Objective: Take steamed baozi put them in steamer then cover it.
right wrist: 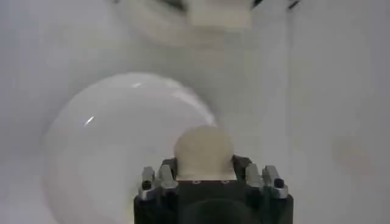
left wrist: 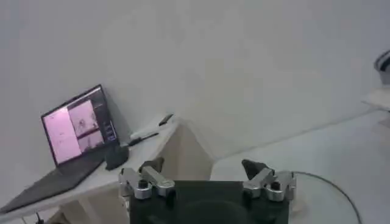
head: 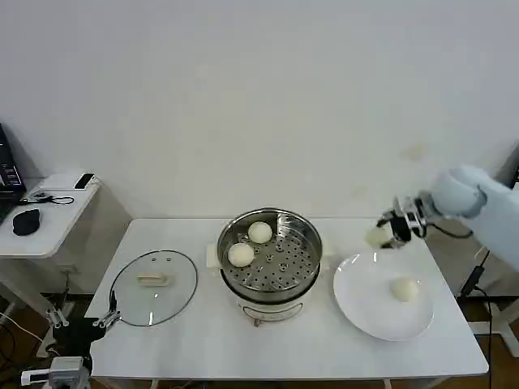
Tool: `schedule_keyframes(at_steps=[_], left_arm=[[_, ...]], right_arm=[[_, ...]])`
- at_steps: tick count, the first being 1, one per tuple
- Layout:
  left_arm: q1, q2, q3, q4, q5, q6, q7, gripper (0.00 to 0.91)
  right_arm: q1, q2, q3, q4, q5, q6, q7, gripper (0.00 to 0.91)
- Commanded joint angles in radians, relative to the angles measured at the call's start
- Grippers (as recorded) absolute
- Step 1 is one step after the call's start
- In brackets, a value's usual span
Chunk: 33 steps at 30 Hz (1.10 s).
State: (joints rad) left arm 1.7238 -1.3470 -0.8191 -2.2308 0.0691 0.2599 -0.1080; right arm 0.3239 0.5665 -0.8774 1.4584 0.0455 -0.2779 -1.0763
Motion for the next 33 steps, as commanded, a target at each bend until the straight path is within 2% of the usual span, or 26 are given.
schedule_keyframes(at_steps=[1,4,10,17,23,33], left_arm=[[0.000,-0.002,-0.009,0.004,0.000,0.000,0.000,0.907],[0.001,-0.008,-0.016,0.004,0.000,0.001,0.000,0.907],[0.012,-0.022,-0.026,-0.008,0.004,0.002,0.001,0.907],[0.026,-0.031,-0.057,-0.015,0.001,0.001,0.001,0.907],[0.028,-0.044,-0.070,-0.018,0.002,0.001,0.001,0.907],[0.041,-0.054,-0.082,-0.015,0.001,-0.008,-0.001,0.907]], right_arm=[[0.279,0.193,-0.152,-0.004,0.069,0.003,-0.004,0.625],[0.280,0.273,-0.166,0.008,0.077,0.004,0.003,0.625],[0.214,0.371,-0.185,0.024,0.074,0.035,0.000,0.625],[0.127,0.430,-0.215,0.042,0.009,0.127,-0.040,0.625],[0.098,0.460,-0.269,0.067,-0.017,0.194,-0.049,0.625],[0.051,0.525,-0.284,0.026,-0.069,0.232,-0.045,0.625]])
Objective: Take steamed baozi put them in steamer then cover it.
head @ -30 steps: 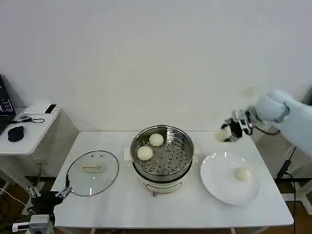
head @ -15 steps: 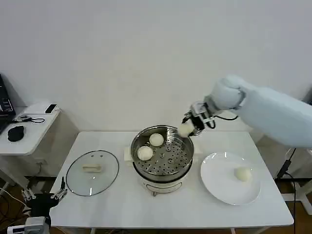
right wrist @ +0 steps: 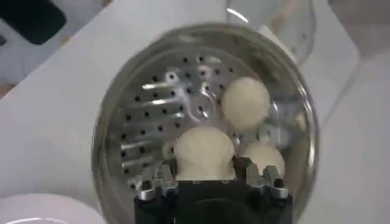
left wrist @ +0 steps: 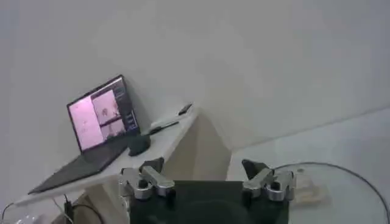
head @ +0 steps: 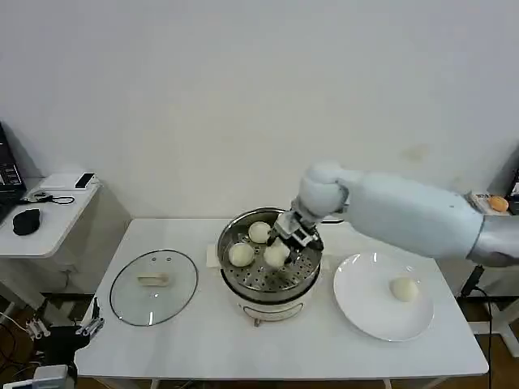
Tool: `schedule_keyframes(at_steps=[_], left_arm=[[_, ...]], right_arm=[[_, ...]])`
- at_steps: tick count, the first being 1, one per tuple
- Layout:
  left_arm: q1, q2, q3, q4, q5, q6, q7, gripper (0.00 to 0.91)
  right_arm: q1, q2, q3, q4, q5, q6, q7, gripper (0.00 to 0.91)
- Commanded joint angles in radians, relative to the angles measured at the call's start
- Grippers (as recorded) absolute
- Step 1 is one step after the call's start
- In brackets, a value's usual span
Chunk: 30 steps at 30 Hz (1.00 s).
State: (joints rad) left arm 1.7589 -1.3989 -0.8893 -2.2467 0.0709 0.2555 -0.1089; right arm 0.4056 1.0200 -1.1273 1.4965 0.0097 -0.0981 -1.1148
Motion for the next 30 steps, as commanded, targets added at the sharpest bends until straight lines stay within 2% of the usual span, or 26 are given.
schedule_keyframes(at_steps=[1,13,17,18,30], left_arm=[[0.006,-0.002,-0.013,0.001,-0.001,-0.004,0.000,0.907],[-0.005,0.001,-0.015,0.021,-0.005,-0.007,-0.001,0.907],[-0.011,0.003,-0.014,0.027,-0.005,-0.007,-0.001,0.907],[-0.012,0.003,-0.013,0.029,-0.005,-0.007,-0.001,0.907],[-0.021,0.013,-0.006,0.027,-0.008,-0.007,0.000,0.907]], right_arm=[[-0.033,0.075,-0.035,-0.014,-0.033,0.050,-0.006,0.625],[-0.038,0.093,-0.058,-0.028,-0.040,0.057,-0.011,0.635],[-0.034,0.087,-0.054,-0.024,-0.036,0.056,-0.009,0.786],[-0.032,0.085,-0.053,-0.023,-0.032,0.057,-0.007,0.907],[0.030,-0.010,0.003,0.002,0.022,0.041,0.021,0.907]])
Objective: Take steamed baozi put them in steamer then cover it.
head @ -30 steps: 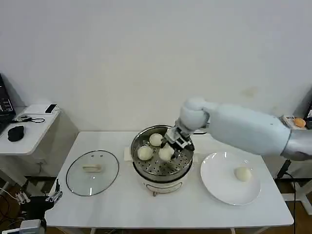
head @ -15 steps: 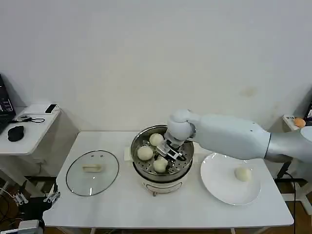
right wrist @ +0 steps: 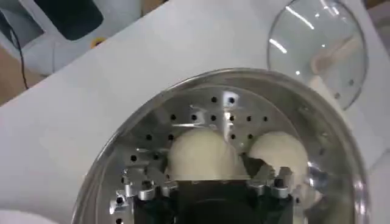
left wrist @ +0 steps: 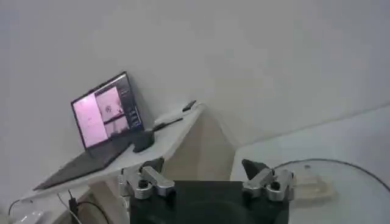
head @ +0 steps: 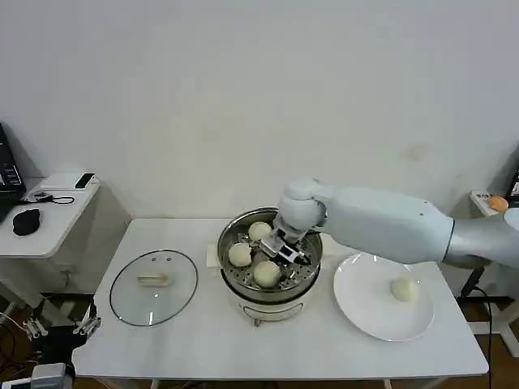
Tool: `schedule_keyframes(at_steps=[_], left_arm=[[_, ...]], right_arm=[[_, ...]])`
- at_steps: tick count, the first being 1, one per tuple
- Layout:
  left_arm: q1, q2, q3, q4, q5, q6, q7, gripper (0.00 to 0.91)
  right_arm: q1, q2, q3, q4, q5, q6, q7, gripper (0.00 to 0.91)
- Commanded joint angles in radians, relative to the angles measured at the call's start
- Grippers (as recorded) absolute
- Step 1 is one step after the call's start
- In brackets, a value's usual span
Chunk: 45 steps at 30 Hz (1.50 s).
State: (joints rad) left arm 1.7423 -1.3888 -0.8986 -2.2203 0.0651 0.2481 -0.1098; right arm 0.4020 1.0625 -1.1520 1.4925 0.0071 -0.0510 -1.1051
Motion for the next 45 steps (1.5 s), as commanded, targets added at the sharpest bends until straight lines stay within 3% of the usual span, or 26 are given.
schedule_keyframes(at_steps=[1,7,12,20,26,28,35,45], left_arm=[[-0.006,0.004,0.005,0.001,-0.002,0.000,0.001,0.907],[-0.013,0.021,0.019,0.002,-0.002,0.002,0.002,0.907],[-0.015,0.039,0.045,-0.002,-0.002,0.006,0.004,0.907],[-0.034,0.064,0.088,0.000,-0.002,0.011,0.006,0.907],[-0.053,0.085,0.126,0.002,-0.001,0.015,0.008,0.907],[-0.055,0.093,0.130,0.008,-0.002,0.017,0.009,0.907],[-0.054,0.116,0.125,0.002,-0.014,0.024,0.012,0.907],[-0.048,0.103,0.109,0.014,-0.011,0.023,0.014,0.907]], right_arm=[[0.045,-0.069,0.041,0.005,0.036,-0.014,0.018,0.907],[0.095,-0.164,0.113,-0.019,0.059,-0.058,0.031,0.907],[0.117,-0.282,0.085,0.002,0.064,-0.089,0.028,0.907],[0.035,-0.605,0.116,0.042,0.014,-0.090,0.024,0.907],[-0.207,-0.750,0.305,0.051,-0.057,-0.071,0.024,0.907],[-0.391,-0.815,0.461,0.063,-0.075,-0.064,0.025,0.907],[-0.485,-0.820,0.496,0.030,-0.127,-0.063,0.033,0.907],[-0.644,-0.654,0.630,-0.180,-0.203,-0.036,0.054,0.907]])
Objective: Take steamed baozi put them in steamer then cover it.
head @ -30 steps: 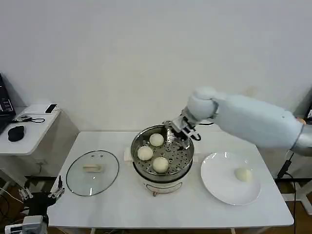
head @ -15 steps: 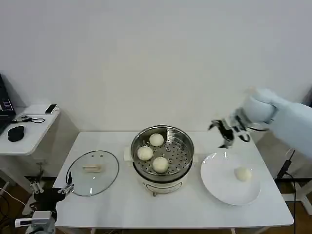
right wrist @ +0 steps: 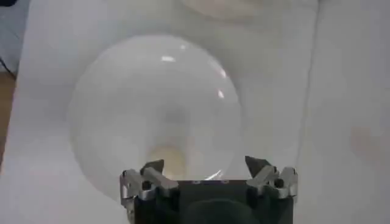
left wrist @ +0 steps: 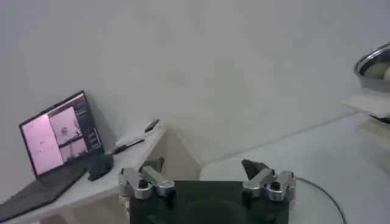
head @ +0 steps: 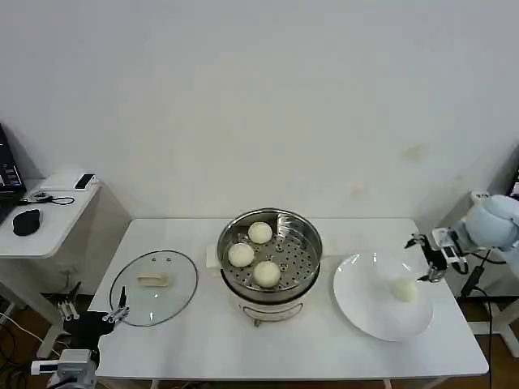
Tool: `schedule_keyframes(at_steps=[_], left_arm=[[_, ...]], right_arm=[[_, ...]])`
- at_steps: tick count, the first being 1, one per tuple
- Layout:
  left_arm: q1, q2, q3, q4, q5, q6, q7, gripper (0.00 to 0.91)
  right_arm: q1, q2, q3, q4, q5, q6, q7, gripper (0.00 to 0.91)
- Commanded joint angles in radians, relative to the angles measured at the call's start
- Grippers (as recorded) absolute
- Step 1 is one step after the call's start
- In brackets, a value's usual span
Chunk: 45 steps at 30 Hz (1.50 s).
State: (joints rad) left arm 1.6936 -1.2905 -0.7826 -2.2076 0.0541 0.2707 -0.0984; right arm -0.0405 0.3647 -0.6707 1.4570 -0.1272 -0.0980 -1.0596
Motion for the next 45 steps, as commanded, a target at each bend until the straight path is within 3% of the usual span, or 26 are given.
schedule_keyframes(at_steps=[1,18,35,41,45], left_arm=[[0.002,0.005,-0.013,0.000,-0.001,0.000,0.002,0.907],[0.002,-0.019,-0.025,0.033,0.003,-0.006,-0.003,0.907],[-0.001,-0.024,-0.028,0.050,0.007,-0.014,-0.004,0.907],[-0.001,-0.026,-0.032,0.056,0.006,-0.017,-0.004,0.907],[-0.001,-0.030,-0.029,0.056,0.007,-0.018,-0.005,0.907]], right_arm=[[-0.208,0.063,0.147,-0.159,-0.078,0.012,0.009,0.907],[-0.200,0.196,0.104,-0.257,-0.116,0.010,0.015,0.907],[-0.206,0.255,0.111,-0.318,-0.172,0.000,0.034,0.907],[-0.211,0.256,0.116,-0.335,-0.197,-0.019,0.041,0.786],[-0.215,0.259,0.120,-0.332,-0.192,-0.020,0.039,0.756]])
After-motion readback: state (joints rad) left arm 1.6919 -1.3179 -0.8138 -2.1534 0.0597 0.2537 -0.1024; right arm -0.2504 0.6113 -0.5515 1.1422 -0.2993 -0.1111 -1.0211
